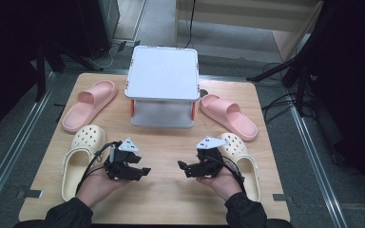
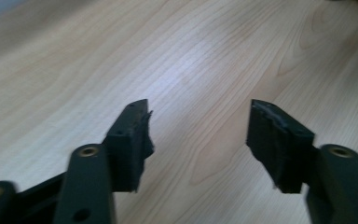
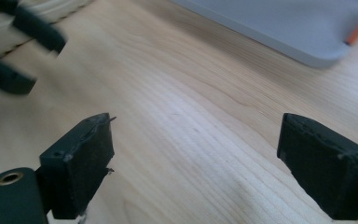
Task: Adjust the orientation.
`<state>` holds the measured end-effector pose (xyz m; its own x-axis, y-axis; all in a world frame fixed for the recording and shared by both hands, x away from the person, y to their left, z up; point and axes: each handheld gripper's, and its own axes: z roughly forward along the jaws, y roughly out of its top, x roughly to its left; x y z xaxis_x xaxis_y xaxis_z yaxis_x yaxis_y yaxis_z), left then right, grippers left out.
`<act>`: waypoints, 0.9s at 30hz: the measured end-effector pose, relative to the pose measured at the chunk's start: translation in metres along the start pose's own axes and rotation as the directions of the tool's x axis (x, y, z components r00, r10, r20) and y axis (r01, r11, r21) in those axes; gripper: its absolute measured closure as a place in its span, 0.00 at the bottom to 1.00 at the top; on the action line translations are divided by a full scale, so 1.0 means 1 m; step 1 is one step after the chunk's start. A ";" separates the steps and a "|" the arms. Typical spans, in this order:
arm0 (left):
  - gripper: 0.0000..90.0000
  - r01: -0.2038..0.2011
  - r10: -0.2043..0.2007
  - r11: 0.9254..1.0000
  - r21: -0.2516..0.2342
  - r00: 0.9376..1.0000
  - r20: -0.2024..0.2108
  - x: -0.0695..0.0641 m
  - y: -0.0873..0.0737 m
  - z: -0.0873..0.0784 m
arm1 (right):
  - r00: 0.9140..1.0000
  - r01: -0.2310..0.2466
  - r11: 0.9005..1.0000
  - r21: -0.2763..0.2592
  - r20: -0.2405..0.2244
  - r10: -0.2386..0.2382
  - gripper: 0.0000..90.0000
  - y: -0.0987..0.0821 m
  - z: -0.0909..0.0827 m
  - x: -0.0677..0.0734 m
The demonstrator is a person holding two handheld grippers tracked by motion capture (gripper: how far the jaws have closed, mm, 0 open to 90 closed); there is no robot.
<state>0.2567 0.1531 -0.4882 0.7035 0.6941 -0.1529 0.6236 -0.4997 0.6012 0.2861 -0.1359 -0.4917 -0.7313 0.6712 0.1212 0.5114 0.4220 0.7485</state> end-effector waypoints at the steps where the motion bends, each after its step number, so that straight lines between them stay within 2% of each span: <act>1: 0.34 -0.005 0.005 1.000 0.011 1.000 0.012 0.002 -0.001 -0.002 | 0.999 0.014 1.000 -0.002 -0.038 -0.014 0.12 0.000 -0.002 0.000; 2: 0.28 0.000 0.000 1.000 0.011 1.000 0.019 0.003 -0.001 -0.003 | 0.999 0.013 1.000 -0.004 -0.050 -0.013 0.15 0.002 -0.003 0.000; 4: 0.28 -0.003 0.003 1.000 0.015 1.000 0.021 0.005 -0.002 -0.004 | 0.999 0.019 1.000 0.000 -0.044 -0.019 0.16 0.004 -0.004 0.001; 5: 0.30 0.001 -0.001 1.000 -0.001 1.000 0.020 0.006 -0.002 -0.006 | 0.998 0.058 0.998 0.008 -0.019 -0.058 0.22 0.006 -0.005 0.005; 6: 0.34 -0.002 0.003 1.000 -0.027 1.000 0.023 0.007 -0.002 -0.012 | 0.997 0.081 0.997 0.012 -0.015 -0.080 0.25 0.007 -0.005 0.007; 7: 0.42 -0.002 0.003 1.000 -0.027 1.000 0.023 0.007 -0.002 -0.012 | 0.997 0.081 0.997 0.012 -0.015 -0.080 0.25 0.007 -0.005 0.007; 8: 0.42 0.005 -0.004 0.999 -0.042 1.000 0.014 0.007 -0.003 -0.015 | 0.996 0.090 0.996 0.022 -0.007 -0.090 0.28 0.007 -0.006 0.008; 9: 0.59 0.037 -0.037 0.999 -0.033 0.999 0.013 0.010 -0.003 -0.018 | 0.996 0.084 0.996 0.041 -0.010 -0.084 0.34 0.007 -0.006 0.009; 10: 0.62 0.053 -0.053 0.998 -0.029 0.998 0.018 0.011 -0.003 -0.018 | 0.997 0.077 0.996 0.049 -0.013 -0.076 0.37 0.007 -0.006 0.009; 13: 0.68 0.053 -0.053 0.998 -0.032 0.998 0.018 0.012 -0.004 -0.020 | 0.998 0.062 0.997 0.045 -0.026 -0.061 0.42 0.009 -0.007 0.008; 17: 0.69 0.049 -0.048 0.999 -0.022 0.999 0.003 0.013 -0.004 -0.021 | 0.997 0.079 0.996 0.038 -0.016 -0.079 0.46 0.010 -0.009 0.008; 19: 0.69 0.051 -0.051 0.999 -0.016 0.999 0.001 0.013 -0.004 -0.022 | 0.997 0.079 0.996 0.043 -0.029 -0.078 0.48 0.011 -0.009 0.007; 21: 0.67 0.057 -0.057 0.998 -0.015 0.998 0.006 0.013 -0.004 -0.022 | 0.996 0.081 0.995 0.055 -0.039 -0.079 0.48 0.011 -0.008 0.007; 22: 0.65 0.066 -0.066 0.998 -0.009 0.998 0.008 0.014 -0.003 -0.024 | 0.996 0.069 0.995 0.077 -0.052 -0.065 0.48 0.013 -0.006 0.005; 24: 0.67 0.073 -0.073 0.997 -0.011 0.997 0.010 0.014 -0.004 -0.025 | 0.997 0.065 0.994 0.086 -0.053 -0.061 0.47 0.013 -0.005 0.005; 26: 0.69 0.073 -0.073 0.997 -0.013 0.997 0.012 0.014 -0.004 -0.028 | 0.997 0.076 0.992 0.102 -0.039 -0.072 0.45 0.014 -0.004 0.006; 27: 0.69 0.080 -0.079 0.996 -0.030 0.997 0.005 0.013 -0.005 -0.032 | 0.995 0.092 0.990 0.109 -0.039 -0.088 0.45 0.014 -0.002 0.005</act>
<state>0.2518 0.1815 -0.4684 0.6536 0.7287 -0.2044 0.6671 -0.4272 0.6103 0.2885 -0.1276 -0.4787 -0.7905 0.6072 0.0805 0.4886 0.5459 0.6807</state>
